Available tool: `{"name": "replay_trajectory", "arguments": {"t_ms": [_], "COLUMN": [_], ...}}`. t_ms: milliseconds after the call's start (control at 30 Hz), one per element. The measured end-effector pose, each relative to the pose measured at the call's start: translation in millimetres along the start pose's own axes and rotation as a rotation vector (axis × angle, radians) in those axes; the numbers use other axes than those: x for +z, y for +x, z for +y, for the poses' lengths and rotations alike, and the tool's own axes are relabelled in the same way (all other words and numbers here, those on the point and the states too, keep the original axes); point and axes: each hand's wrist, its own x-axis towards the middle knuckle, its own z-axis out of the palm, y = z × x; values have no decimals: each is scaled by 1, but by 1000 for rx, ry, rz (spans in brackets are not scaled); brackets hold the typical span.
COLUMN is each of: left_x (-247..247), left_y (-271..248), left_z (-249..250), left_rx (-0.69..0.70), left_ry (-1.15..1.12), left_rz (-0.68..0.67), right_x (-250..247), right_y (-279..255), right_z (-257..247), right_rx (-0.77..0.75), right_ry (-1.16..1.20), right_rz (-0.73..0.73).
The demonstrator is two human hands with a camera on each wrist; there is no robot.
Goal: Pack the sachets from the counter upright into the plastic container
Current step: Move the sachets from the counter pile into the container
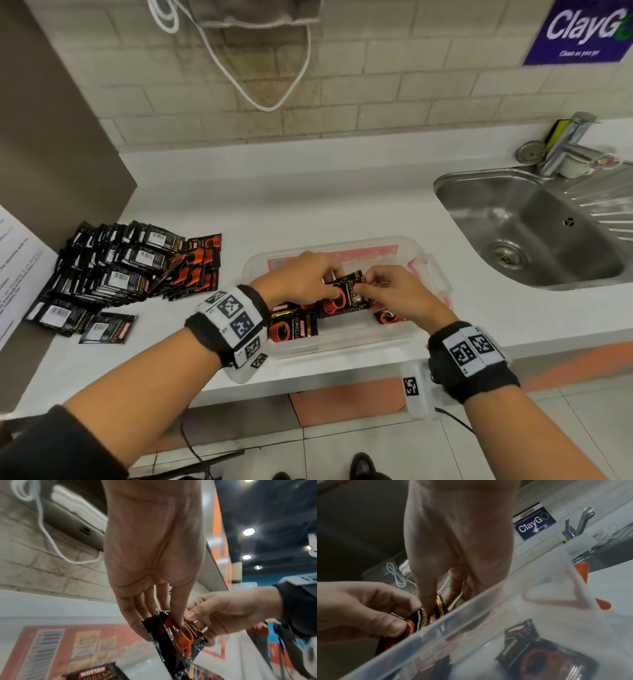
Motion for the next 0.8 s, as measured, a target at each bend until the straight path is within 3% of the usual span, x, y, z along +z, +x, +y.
{"name": "replay_trajectory", "arguments": {"t_ms": [400, 600, 800], "left_x": [29, 32, 32], "left_y": [24, 26, 27], "left_z": [12, 18, 16], "left_rx": [-35, -48, -72], "left_ry": [352, 354, 368], "left_rz": [-267, -343, -345], "right_x": [16, 20, 18], "right_y": [3, 8, 8], "right_z": [14, 14, 15], "right_rx": [155, 253, 180], "right_ry": [-472, -515, -503], "right_rz": [-43, -92, -47]}}
